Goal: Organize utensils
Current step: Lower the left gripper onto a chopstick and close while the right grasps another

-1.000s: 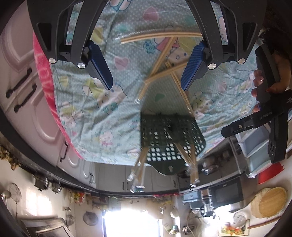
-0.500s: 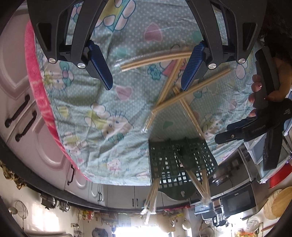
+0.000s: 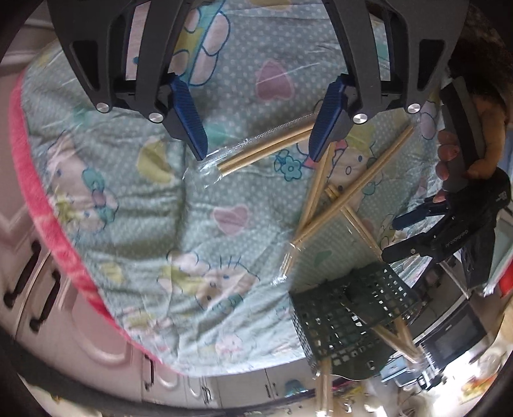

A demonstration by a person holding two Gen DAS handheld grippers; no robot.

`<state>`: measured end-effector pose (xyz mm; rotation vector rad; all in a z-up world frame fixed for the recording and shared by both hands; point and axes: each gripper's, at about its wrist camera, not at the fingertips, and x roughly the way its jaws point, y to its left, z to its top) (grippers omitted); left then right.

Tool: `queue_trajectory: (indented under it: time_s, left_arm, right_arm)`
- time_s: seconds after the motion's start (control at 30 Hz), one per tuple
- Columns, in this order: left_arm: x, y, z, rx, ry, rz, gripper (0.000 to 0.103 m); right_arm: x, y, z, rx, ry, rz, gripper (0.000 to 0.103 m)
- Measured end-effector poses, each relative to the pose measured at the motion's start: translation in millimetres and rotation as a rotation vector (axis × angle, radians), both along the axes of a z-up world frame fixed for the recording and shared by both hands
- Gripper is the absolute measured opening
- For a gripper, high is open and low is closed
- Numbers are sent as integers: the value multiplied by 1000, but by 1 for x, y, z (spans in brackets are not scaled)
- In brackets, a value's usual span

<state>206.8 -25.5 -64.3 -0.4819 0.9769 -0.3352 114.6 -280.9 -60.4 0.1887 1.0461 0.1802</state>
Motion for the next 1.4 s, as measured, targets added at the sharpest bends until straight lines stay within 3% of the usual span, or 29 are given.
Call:
queue_trajectory:
  time_s: [0.17,0.4,0.67,0.8,0.93,1.13,1.4]
  left_arm:
    - [11,4,-1,-24,10,30,75]
    - [30,11,-6,-39,32,88,61]
    - [39,13,-6,-16,46,129,52]
    - [46,9,-6,24,47,130,43]
    - [48,14,-8,42,51,139,33]
    - [47,25,-10,34,57,156,19]
    - [45,38,-15,-29,65,160,11]
  right_arm:
    - [9,-4,-8,61,33,-30,61]
    - [25,-13,-10,121,45,-74,52]
    - [36,-26,-11,170,59,-103,31]
    - [40,-30,-14,178,64,-105,25]
    - [44,-32,-14,184,60,-104,12]
    - [41,-32,-7,189,34,-91,10]
    - [36,-31,7,186,-6,-76,9]
